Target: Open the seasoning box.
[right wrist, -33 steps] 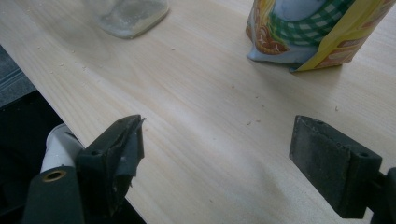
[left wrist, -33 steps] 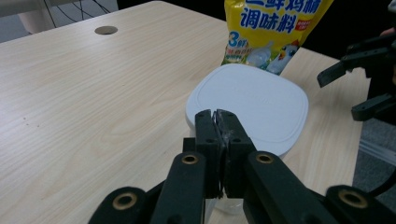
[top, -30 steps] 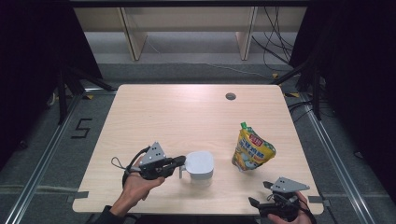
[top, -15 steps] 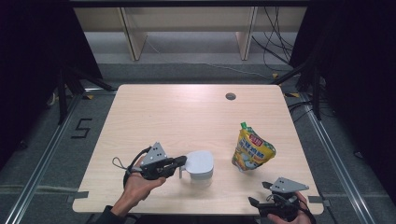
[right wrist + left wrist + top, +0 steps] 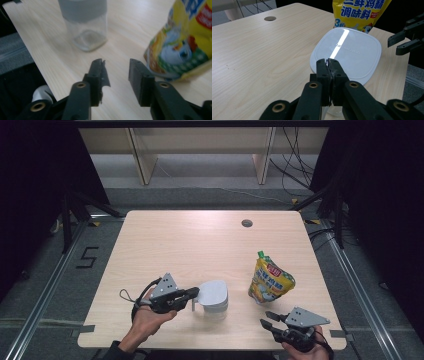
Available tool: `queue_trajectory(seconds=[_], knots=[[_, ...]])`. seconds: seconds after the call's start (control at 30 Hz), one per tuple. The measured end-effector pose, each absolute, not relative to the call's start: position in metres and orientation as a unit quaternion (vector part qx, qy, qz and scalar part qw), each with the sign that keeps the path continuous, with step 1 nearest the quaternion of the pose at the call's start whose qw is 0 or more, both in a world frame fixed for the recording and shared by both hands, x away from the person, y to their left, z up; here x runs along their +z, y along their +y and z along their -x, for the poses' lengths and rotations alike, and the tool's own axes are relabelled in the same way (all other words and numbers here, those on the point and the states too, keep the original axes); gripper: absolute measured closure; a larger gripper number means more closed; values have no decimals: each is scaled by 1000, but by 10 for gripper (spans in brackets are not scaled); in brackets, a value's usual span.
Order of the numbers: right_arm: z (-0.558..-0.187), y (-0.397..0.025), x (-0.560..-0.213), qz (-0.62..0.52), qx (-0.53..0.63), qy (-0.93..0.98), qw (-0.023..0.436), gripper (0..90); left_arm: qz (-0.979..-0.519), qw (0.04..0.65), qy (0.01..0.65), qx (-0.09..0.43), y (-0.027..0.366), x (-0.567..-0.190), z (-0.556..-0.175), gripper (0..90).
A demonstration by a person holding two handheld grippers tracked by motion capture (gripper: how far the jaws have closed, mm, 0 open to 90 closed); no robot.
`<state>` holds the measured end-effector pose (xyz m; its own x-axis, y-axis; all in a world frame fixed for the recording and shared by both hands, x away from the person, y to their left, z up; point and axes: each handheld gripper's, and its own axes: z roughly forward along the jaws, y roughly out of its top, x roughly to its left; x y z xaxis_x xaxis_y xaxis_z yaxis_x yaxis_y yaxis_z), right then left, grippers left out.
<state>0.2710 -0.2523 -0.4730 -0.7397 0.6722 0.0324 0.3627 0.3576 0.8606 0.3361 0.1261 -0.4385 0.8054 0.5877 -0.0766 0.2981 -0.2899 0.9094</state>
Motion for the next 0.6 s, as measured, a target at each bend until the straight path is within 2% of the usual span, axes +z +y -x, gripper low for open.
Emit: queue_trajectory(seconds=[0.07, 0.13, 0.2, 0.6], knots=[[-275, -247, -469, -308, 477, 805, 173, 719, -791, 526, 280, 138, 126, -439, -336, 868], [-279, -237, -465, -303, 495, 799, 158, 777, -790, 527, 283, 137, 126, -439, -336, 866], [-284, -230, -463, -297, 499, 798, 162, 800, -793, 525, 277, 140, 127, -439, -336, 865], [-301, -191, -450, -251, 511, 807, 158, 869, -790, 522, 288, 143, 129, -442, -337, 864]])
